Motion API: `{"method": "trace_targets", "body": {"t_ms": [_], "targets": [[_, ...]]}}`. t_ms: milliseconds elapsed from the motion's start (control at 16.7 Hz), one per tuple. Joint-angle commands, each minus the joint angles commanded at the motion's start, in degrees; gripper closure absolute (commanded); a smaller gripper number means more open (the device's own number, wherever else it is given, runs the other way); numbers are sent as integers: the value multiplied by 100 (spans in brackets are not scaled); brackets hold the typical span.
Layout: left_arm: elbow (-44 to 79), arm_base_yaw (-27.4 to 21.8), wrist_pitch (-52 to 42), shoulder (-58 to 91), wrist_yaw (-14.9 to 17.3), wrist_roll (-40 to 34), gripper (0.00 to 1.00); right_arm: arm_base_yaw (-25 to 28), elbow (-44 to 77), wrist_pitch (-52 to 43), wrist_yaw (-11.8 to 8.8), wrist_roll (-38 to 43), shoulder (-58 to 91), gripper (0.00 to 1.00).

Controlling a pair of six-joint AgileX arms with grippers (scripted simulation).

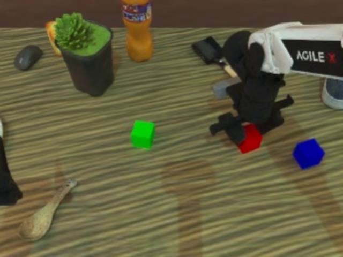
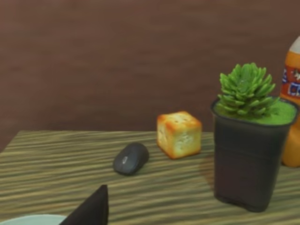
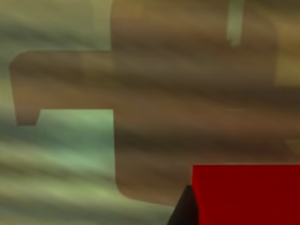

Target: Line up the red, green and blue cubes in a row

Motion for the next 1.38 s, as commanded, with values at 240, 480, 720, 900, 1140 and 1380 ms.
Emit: {"method": "trace_targets", "body": {"t_ms": [240,480,720,900,1140,1380], "targets": [[0,0,0,0,0,0,0,1,143,-159,1,-6,-224,100],[0,0,0,0,0,0,0,21,605,-927,-2,-3,-470,100],[0,0,0,0,0,0,0,36,887,-1362,-3,-8,-670,100],[0,0,0,0,0,0,0,4,876,-1348,-6,1,-650,100],[0,0,0,0,0,0,0,301,991,-1421,8,393,-589,100],[0,0,0,0,0,0,0,1101,1208,-1605,47,1703,-491,100]]}}
